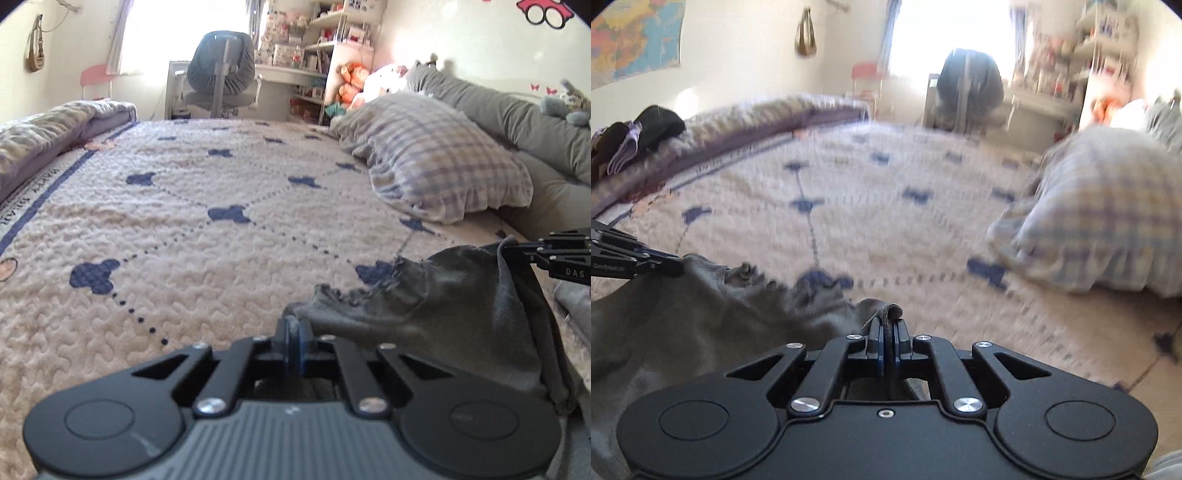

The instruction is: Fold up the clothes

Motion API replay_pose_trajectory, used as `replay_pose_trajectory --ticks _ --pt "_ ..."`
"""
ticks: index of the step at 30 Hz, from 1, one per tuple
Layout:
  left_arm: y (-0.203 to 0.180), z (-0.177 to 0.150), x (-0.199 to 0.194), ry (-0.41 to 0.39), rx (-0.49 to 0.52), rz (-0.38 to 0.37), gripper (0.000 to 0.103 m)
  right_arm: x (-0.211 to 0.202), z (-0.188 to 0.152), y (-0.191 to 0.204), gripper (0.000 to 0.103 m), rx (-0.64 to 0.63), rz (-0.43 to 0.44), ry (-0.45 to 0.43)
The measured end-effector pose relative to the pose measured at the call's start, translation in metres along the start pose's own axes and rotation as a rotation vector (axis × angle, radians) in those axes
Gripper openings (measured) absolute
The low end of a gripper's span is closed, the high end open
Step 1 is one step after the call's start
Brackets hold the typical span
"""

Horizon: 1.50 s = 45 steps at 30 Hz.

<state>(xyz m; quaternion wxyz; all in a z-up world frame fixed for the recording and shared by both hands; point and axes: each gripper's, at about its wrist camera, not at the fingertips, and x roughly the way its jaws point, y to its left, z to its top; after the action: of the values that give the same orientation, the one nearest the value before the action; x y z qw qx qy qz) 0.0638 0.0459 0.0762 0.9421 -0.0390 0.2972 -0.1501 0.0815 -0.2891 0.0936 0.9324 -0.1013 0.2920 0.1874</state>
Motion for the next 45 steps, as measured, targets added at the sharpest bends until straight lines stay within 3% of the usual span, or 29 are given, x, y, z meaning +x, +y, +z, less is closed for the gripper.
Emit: replay_pose_trajectory --ticks 5,9,12,16,17,18,20,22,24,26,27,30,31,36,41,45 --pt "0.011 0.022 -0.048 -0.117 -0.042 0.027 0.005 -0.051 0.025 0.007 0.004 -0.021 -0.011 -0.126" --pt "0.027 0.076 -0.049 -0.218 -0.074 0.092 0.005 -0.074 0.052 0.002 0.004 0.038 -0.048 -0.212" --pt "0.036 0.118 -0.018 -0.243 -0.037 0.161 0.005 -0.058 0.074 -0.007 0.004 0.062 -0.119 -0.219" --pt "0.051 0.147 0.042 -0.183 -0.077 0.232 0.005 -0.002 0.078 -0.028 0.003 0.082 -0.207 -0.13" --pt "0.054 0.149 0.055 -0.155 -0.095 0.245 0.013 0.016 0.074 -0.03 0.003 0.084 -0.222 -0.091" --pt "0.059 0.146 0.064 -0.119 -0.119 0.246 0.026 0.034 0.07 -0.032 0.003 0.085 -0.237 -0.052" --pt "0.067 0.136 0.075 -0.06 -0.154 0.252 0.048 0.069 0.061 -0.035 0.004 0.088 -0.267 0.027" --pt "0.068 0.118 0.067 -0.033 -0.128 0.264 0.049 0.089 0.049 -0.035 0.006 0.103 -0.277 0.076" --pt "0.06 0.092 0.046 0.01 -0.085 0.238 0.063 0.083 0.036 -0.037 0.023 0.146 -0.282 0.079" --pt "0.051 0.061 0.016 0.04 -0.103 0.192 0.074 0.068 0.024 -0.037 0.043 0.188 -0.272 0.082" --pt "0.047 0.044 0.001 0.049 -0.124 0.162 0.08 0.056 0.017 -0.036 0.044 0.207 -0.249 0.079" --pt "0.031 -0.006 -0.039 0.101 -0.169 0.097 0.081 0.016 -0.011 -0.026 0.052 0.262 -0.154 0.078" --pt "0.025 -0.022 -0.051 0.111 -0.187 0.098 0.082 0.005 -0.021 -0.02 0.058 0.27 -0.126 0.087" --pt "0.015 -0.085 -0.079 0.171 -0.341 0.138 0.089 -0.045 -0.072 0.018 0.061 0.314 -0.022 0.128" --pt "0.005 -0.104 -0.074 0.148 -0.341 0.15 0.102 -0.057 -0.115 0.041 0.067 0.368 -0.031 0.224" --pt "-0.002 -0.116 -0.068 0.125 -0.33 0.158 0.103 -0.061 -0.135 0.035 0.068 0.452 -0.031 0.191"
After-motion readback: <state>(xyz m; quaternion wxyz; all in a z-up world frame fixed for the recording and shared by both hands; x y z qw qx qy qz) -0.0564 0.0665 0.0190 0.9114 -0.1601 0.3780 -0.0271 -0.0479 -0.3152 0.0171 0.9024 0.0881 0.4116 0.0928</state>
